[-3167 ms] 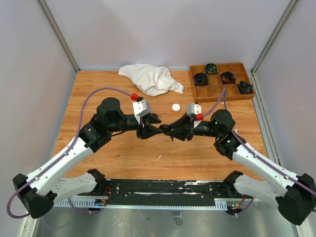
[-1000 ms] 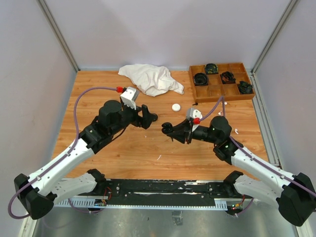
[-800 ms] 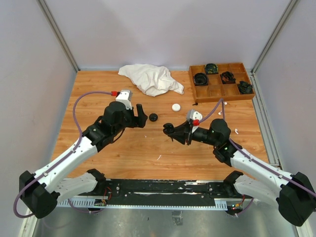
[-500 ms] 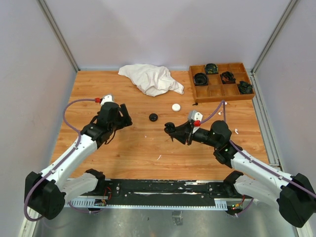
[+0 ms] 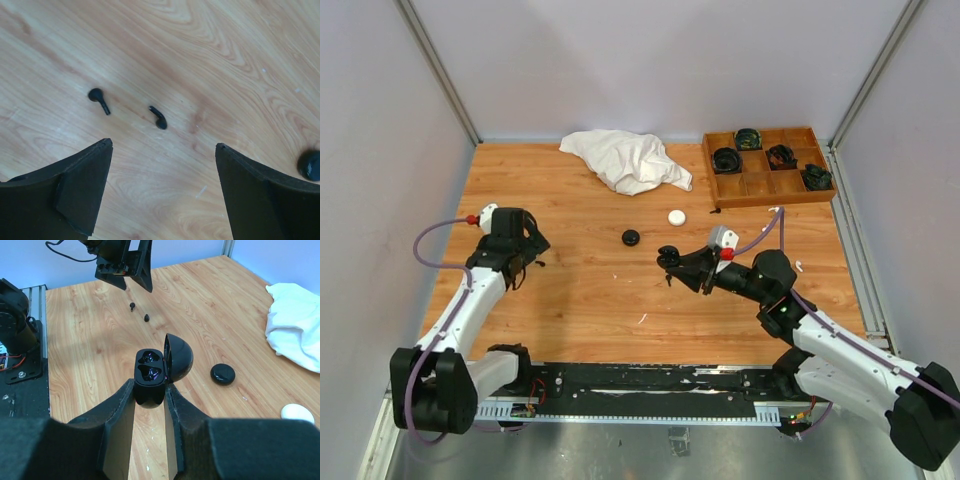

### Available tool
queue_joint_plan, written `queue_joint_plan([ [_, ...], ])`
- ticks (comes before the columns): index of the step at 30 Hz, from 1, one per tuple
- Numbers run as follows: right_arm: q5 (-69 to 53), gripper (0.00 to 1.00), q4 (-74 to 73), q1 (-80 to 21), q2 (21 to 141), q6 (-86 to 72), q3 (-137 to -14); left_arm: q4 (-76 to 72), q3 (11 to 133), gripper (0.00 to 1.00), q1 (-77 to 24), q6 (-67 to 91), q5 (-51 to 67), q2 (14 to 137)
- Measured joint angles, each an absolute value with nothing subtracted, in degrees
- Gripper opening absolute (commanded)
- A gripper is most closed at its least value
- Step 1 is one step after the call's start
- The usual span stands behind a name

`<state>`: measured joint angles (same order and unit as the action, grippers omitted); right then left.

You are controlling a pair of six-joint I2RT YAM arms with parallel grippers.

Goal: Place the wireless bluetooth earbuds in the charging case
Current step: Pick up the earbud from the center of the board.

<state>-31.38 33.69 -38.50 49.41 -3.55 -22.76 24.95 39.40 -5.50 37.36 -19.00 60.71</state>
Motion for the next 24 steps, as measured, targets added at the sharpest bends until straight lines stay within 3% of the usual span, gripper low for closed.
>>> queue_joint_plan([
  [8, -30.0, 0.02, 33.7, -39.4, 47.9, -3.0, -22.5, 24.6, 39.4, 0.85, 5.7, 37.8, -17.3, 69.2],
  [13, -29.5, 0.02, 33.6, -40.1, 47.2, -2.5, -22.5, 24.5, 39.7, 0.76, 8.2, 37.4, -16.9, 74.0],
  [19, -28.9, 0.02, 33.6, -40.4, 46.9, -2.4, -22.5, 22.7, 41.6, 0.58, 10.2, 35.9, -15.3, 78.0],
  [24, -28.9, 0.02, 33.6, -40.4, 46.8, -2.3, -22.5, 21.3, 41.8, 0.52, 12.9, 34.5, -12.8, 81.1],
])
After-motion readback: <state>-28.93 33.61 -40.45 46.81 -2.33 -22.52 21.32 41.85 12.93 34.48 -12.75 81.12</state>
